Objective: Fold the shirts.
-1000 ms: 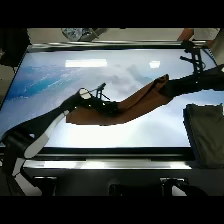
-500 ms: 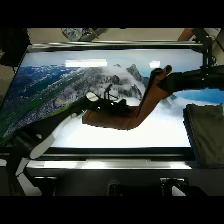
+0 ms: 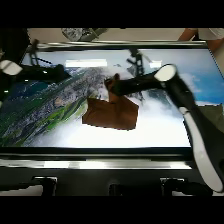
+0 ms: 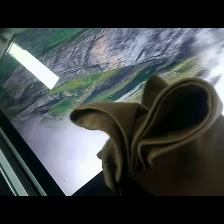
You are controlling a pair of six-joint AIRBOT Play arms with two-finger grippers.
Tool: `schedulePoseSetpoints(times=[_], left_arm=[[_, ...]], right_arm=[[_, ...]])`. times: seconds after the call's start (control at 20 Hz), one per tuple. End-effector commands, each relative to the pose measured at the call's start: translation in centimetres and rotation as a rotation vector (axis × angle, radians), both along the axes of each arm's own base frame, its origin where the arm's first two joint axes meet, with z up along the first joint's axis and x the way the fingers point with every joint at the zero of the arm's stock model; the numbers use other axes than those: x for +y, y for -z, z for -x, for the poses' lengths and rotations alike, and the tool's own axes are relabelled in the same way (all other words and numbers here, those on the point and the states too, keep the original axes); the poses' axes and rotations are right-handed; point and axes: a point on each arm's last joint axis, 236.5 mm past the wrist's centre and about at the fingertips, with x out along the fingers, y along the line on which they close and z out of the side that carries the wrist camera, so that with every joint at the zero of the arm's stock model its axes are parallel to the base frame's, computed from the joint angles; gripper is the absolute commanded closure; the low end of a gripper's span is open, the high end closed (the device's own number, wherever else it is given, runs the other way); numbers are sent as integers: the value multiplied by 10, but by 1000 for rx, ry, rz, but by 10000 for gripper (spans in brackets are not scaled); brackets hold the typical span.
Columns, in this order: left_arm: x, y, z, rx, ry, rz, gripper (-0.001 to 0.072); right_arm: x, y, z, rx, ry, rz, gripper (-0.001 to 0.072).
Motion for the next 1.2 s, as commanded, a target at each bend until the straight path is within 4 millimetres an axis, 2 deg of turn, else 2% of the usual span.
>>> schedulePoseSetpoints(times=[0.0, 0.1, 0.15, 0.2, 0.25, 0.3, 0.4, 0.55, 0.6, 0.65, 0.7, 0.75, 0.85, 0.9, 1.05, 1.15], left_arm=[[57, -33, 16, -46, -84, -51, 671], [56, -36, 19, -47, -76, -55, 671], [54, -35, 21, -43, -65, -60, 671], [51, -33, 22, -39, -56, -62, 671], [50, -29, 23, -31, -54, -61, 671], [50, -27, 23, -30, -46, -68, 671], [55, -22, 24, -21, -49, -79, 671], [67, -13, 24, -12, -63, -140, 671], [70, -12, 24, -10, -65, -153, 671], [70, -11, 24, -13, -61, -160, 671], [70, -11, 24, -17, -55, -165, 671], [70, -11, 24, -17, -55, -164, 671], [69, -12, 24, -17, -54, -163, 670], [69, -11, 24, -17, -52, -163, 670], [66, -12, 24, -18, -46, -164, 670], [65, -12, 24, -22, -40, -168, 671]], right_arm=[[67, 68, -1, 98, -2, -33, 672], [92, 99, -4, 134, 33, -51, 660], [102, 107, -8, 143, 66, -76, 479], [107, 110, -9, 159, 79, -94, 197], [103, 111, -8, 142, 59, -77, 74], [92, 111, -6, 130, 20, -42, 74], [38, 117, -5, 126, -42, 97, 74], [-93, 119, -7, 220, 11, 342, 70], [-141, 124, -2, 275, 44, 428, 70], [-180, 133, 10, 359, 67, 502, 70], [-206, 146, 27, 454, 83, 538, 71], [-215, 158, 42, 533, 95, 524, 70], [-198, 185, 53, 594, 131, 431, 70], [-181, 194, 49, 594, 172, 351, 70], [-138, 206, 30, 596, 270, 131, 83], [-122, 208, 28, 604, 257, 82, 158]])
